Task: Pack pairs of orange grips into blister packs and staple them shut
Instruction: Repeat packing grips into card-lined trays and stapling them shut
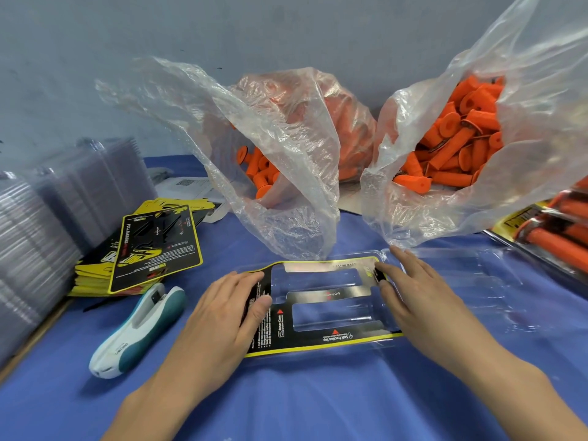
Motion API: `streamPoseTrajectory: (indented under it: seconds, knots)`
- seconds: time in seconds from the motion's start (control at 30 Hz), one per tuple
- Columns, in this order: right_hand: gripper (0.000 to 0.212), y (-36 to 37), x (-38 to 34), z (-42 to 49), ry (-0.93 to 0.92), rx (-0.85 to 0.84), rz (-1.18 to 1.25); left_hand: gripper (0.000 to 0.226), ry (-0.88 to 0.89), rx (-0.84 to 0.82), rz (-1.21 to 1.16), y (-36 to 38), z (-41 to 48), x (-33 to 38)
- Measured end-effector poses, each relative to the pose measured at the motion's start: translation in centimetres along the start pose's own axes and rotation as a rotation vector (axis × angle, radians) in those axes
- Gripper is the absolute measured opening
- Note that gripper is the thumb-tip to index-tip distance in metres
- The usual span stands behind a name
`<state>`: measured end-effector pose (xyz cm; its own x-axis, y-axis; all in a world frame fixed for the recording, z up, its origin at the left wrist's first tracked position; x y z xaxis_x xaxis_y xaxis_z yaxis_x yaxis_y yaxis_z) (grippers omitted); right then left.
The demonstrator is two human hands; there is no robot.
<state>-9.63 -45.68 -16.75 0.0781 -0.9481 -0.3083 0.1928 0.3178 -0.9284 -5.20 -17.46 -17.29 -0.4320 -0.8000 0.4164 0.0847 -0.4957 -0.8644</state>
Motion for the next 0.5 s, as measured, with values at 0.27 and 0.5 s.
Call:
streamPoseTrajectory:
  seconds: [0.27, 0.5]
  knots:
    - [0.044, -0.1, -0.1, -0.1, -0.006, 0.011, -0.019, 0.056, -0.020, 0.005, 0.024, -0.6, 0.1, -0.3]
    - [0.043, -1.3, -0.6, 0.1, -0.041, 0.138, 0.010, 0.056, -0.032, 0.070, -0.016, -1.3, 0.2, -0.2]
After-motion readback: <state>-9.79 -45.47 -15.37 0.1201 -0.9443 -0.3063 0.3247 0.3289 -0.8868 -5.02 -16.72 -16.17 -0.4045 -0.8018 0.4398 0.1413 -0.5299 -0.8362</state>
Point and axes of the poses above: each hand's wrist, its own z-axis towards the middle knuckle, its own y-axis out of the palm, x = y × z, the point moved 2 cm from there along z, towards the middle knuckle, and after that the axes turned 4 degrees about -y, right-handed, at the moved point
